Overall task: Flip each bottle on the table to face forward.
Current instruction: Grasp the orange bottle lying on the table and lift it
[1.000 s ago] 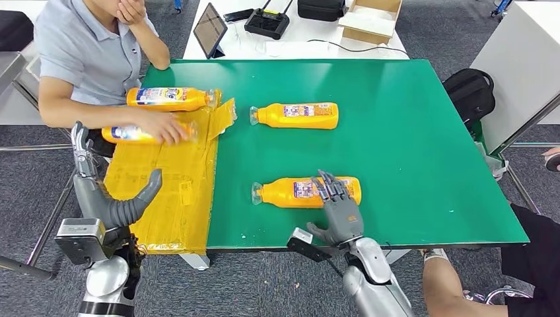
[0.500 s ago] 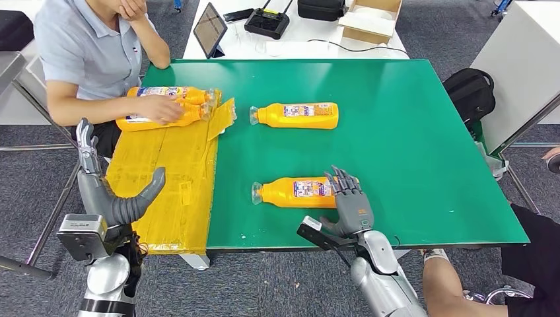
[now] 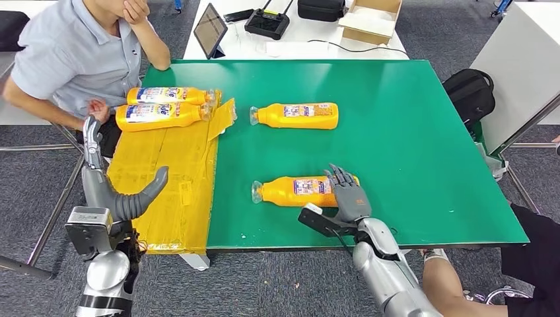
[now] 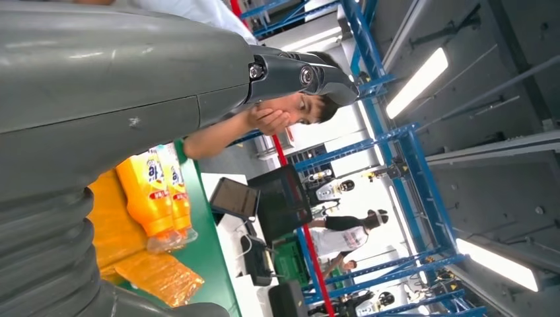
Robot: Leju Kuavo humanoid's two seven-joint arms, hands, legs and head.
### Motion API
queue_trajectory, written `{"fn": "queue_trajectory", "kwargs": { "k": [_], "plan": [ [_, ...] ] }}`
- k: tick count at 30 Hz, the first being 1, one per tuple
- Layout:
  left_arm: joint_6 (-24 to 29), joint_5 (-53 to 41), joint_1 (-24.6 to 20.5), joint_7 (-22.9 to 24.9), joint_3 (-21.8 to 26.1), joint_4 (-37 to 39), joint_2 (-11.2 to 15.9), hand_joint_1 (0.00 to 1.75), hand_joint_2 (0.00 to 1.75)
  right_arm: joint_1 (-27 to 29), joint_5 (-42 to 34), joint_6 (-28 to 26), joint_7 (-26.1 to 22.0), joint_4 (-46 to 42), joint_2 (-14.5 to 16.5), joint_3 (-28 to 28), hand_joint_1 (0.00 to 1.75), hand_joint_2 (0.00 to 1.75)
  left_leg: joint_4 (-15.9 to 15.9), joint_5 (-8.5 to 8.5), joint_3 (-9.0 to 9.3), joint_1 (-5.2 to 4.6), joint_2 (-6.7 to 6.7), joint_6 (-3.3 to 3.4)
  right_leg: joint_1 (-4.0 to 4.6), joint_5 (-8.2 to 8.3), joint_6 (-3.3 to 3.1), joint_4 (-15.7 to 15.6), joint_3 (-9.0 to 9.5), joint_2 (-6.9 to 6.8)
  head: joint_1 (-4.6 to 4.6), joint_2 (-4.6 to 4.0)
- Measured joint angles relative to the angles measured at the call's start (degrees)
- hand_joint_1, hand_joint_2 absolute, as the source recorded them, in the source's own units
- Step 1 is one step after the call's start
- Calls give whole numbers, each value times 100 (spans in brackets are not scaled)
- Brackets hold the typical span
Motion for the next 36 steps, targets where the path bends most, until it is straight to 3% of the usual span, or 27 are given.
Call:
{"fn": "queue_trajectory", "kwargs": {
  "k": [9, 23, 36],
  "plan": [
    [-68, -180, -98, 142, 6, 1, 91, 0, 175, -473, 473, 173, 349, 70, -190, 272, 0, 175, 1, 4, -2, -1, -2, 4, 0, 1, 1, 2, 0, -1, 0, 0],
    [-140, -156, -150, 209, 7, 1, 110, 0, 175, -532, 516, 228, 395, 103, -236, 440, 0, 175, 1, 4, -4, 0, -3, 4, 0, 1, 1, 1, 0, -1, 1, 0],
    [-418, 51, -245, 450, 21, 238, 132, 0, 175, -897, 317, 886, 497, 866, -219, 700, 0, 175, 1, 3, 4, 0, 0, 4, 0, 1, 1, 0, 4, 0, -2, 0]
  ]
}}
